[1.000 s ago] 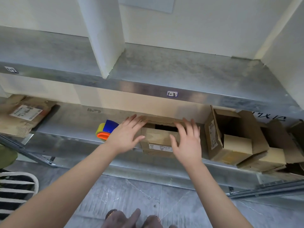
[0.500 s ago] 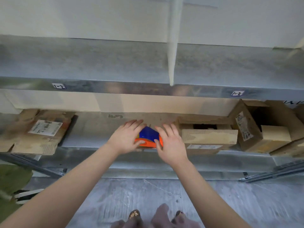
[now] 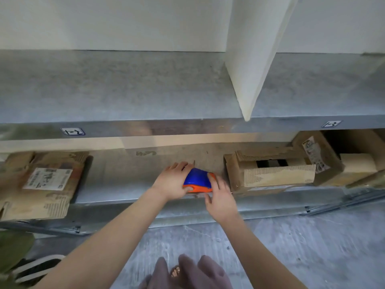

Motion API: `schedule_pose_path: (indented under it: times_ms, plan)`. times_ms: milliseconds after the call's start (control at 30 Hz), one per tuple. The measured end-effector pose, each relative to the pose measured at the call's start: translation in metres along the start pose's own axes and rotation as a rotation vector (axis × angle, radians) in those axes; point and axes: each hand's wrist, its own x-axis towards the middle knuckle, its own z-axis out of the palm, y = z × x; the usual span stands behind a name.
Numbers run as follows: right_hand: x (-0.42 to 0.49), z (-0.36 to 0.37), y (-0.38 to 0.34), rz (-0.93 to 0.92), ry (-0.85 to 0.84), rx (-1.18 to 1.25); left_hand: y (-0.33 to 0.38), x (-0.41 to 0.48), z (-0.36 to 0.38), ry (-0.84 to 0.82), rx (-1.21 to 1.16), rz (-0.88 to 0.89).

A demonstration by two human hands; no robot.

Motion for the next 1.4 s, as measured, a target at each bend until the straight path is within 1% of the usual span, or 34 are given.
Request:
schedule_pose_path:
  times_ms: [133,267,400,500,700,800,1067,1233,1400]
  plan:
    - [-0.002,0.011,-0.001,0.038,0.022,0.052,0.004,0.006,-0.002,-0.059,0.015,-0.055]
    - [-0.008,0.016,0.001,0.063,0.033,0.099,0.011,0.016,0.003,-0.012,0.105,-0.013]
    - [-0.012,0.017,0.003,0.095,0.057,0.117,0.018,0.023,0.006,-0.088,0.142,-0.01]
    - [-0.015,0.017,0.007,0.104,0.069,0.111,0.017,0.029,0.008,-0.088,0.17,0.025]
    - [-0.025,0.02,0.016,0.098,0.061,0.138,0.013,0.029,-0.002,-0.181,0.027,0.0]
    - [-0.028,0.02,0.02,0.09,0.067,0.158,0.011,0.026,-0.005,-0.213,0.014,-0.014]
    - [-0.029,0.009,0.023,0.08,0.074,0.13,0.011,0.018,-0.004,-0.158,-0.067,-0.091]
    - [-0.029,0.005,0.024,0.039,0.027,0.058,0.014,0.007,-0.006,-0.148,-0.099,-0.121]
    - [-0.024,-0.001,0.016,-0.034,-0.036,-0.045,-0.009,-0.019,-0.021,-0.107,-0.101,-0.155]
